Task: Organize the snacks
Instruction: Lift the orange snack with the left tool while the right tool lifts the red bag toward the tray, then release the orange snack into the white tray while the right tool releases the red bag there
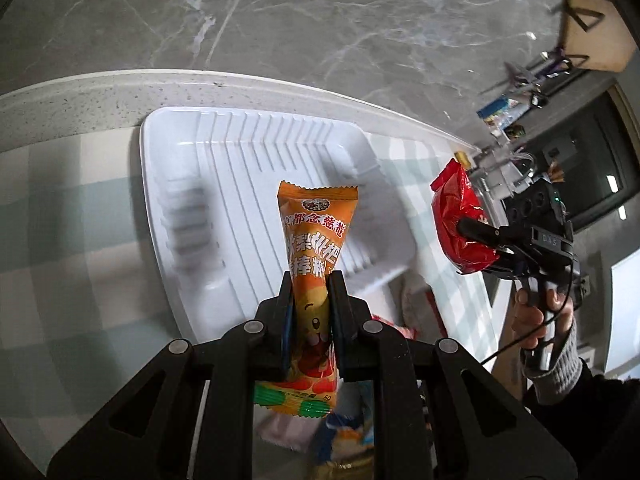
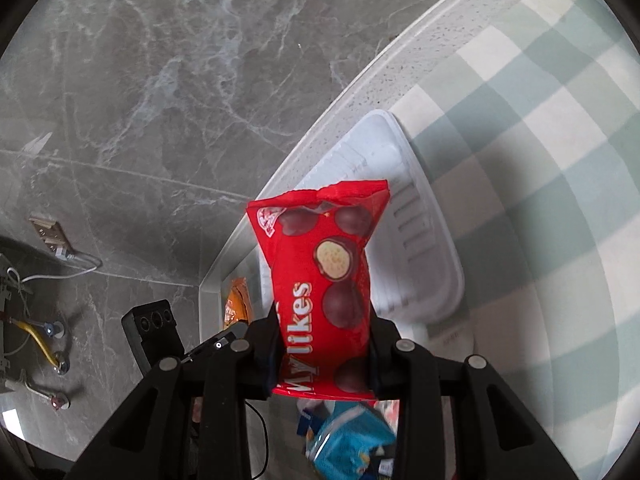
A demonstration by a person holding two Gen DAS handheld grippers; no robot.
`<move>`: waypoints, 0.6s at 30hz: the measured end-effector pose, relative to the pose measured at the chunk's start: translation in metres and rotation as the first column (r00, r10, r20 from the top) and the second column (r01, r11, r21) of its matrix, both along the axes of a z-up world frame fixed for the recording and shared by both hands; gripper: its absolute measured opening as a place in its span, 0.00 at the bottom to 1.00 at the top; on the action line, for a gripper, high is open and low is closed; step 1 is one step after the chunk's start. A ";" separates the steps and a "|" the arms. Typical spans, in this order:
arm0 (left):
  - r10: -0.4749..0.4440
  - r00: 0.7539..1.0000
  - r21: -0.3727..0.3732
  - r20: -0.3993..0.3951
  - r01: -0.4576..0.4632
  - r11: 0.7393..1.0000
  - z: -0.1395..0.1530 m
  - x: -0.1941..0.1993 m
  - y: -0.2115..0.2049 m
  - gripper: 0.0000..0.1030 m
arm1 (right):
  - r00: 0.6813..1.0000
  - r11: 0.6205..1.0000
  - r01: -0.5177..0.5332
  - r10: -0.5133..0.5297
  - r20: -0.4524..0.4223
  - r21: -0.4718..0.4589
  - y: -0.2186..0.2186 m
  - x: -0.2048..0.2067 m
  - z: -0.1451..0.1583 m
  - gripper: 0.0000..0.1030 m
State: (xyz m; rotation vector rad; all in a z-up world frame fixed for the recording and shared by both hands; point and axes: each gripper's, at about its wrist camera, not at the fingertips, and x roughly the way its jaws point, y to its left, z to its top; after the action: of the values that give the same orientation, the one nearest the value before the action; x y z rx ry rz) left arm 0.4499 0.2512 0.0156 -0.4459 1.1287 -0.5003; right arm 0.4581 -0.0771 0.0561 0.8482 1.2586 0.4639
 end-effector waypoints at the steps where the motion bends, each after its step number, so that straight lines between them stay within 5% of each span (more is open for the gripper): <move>1: 0.005 1.000 0.003 -0.003 -0.005 1.000 -0.003 0.006 0.000 0.13 | 1.000 1.000 0.000 0.000 -0.003 -0.001 0.001 0.006 -0.004 0.35; 18: 0.077 0.997 0.123 -0.001 -0.076 0.990 -0.043 0.048 -0.003 0.14 | 0.996 0.997 -0.027 0.021 -0.082 -0.073 0.025 0.051 -0.050 0.36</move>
State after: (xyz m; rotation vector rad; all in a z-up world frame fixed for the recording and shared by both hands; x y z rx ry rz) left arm 0.4977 0.2484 -0.0271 -0.3822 1.1364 -0.3609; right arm 0.5087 -0.0521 0.0060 0.7966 1.3537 0.4036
